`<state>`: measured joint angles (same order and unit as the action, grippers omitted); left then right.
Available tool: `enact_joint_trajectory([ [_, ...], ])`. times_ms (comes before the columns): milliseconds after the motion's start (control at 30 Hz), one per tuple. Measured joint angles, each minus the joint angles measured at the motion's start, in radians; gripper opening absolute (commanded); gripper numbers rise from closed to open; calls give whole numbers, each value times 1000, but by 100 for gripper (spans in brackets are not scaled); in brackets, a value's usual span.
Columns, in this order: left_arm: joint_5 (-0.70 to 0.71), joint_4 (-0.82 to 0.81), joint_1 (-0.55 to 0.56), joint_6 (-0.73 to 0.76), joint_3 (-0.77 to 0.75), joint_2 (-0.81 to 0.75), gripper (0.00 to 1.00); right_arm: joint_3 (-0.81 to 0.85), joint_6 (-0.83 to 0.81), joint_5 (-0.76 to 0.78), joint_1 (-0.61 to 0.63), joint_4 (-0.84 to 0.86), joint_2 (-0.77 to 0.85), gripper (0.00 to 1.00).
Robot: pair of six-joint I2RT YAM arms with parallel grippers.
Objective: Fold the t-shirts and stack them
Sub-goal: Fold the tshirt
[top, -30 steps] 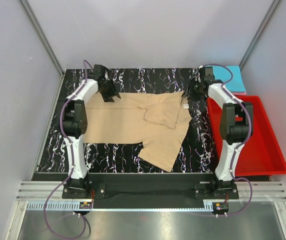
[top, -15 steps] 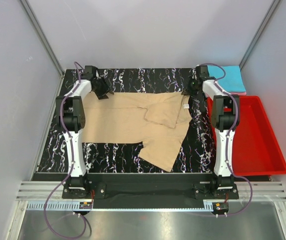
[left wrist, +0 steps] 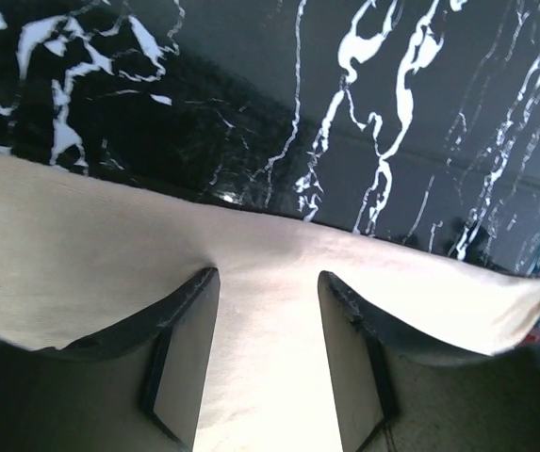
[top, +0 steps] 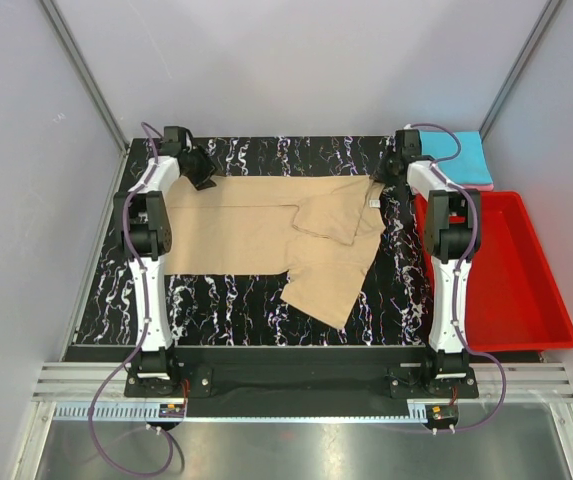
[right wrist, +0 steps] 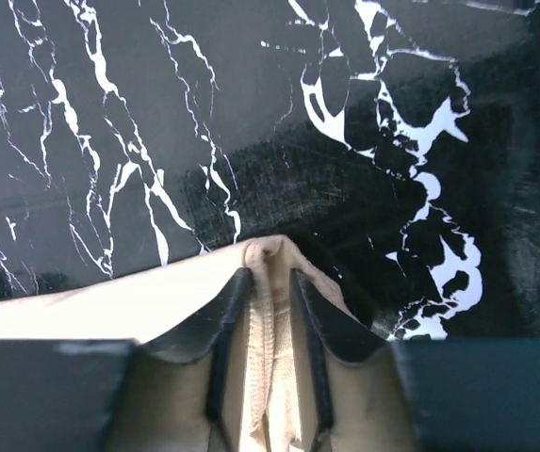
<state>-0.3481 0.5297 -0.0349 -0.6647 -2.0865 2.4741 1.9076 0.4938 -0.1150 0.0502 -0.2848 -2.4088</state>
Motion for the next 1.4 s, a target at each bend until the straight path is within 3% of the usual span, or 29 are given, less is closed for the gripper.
enact_joint_trajectory([
  [167, -16, 11, -1, -2, 95, -73, 57, 45, -5, 10, -3, -121, 35, 50],
  [300, 33, 75, -2, 1, 214, -224, 57, -13, -3, 58, 6, -267, 204, 58],
  [433, 119, 85, -12, -9, 439, -479, 59, -173, 13, 163, 73, -367, 485, 62],
  [567, 206, 100, -42, -27, 638, -699, 67, -406, 71, 214, 235, -420, 754, 63],
  [700, 258, 92, -99, -41, 819, -828, 70, -662, 140, 236, 391, -473, 888, 62],
  [833, 249, 81, -210, -63, 999, -891, 69, -863, 206, 246, 552, -539, 929, 60],
  [1000, 261, 76, -313, -77, 1114, -922, 69, -944, 315, 258, 732, -582, 941, 61],
  [1400, 291, 29, -349, -78, 1171, -998, 67, -1043, 542, 271, 888, -520, 937, 60],
])
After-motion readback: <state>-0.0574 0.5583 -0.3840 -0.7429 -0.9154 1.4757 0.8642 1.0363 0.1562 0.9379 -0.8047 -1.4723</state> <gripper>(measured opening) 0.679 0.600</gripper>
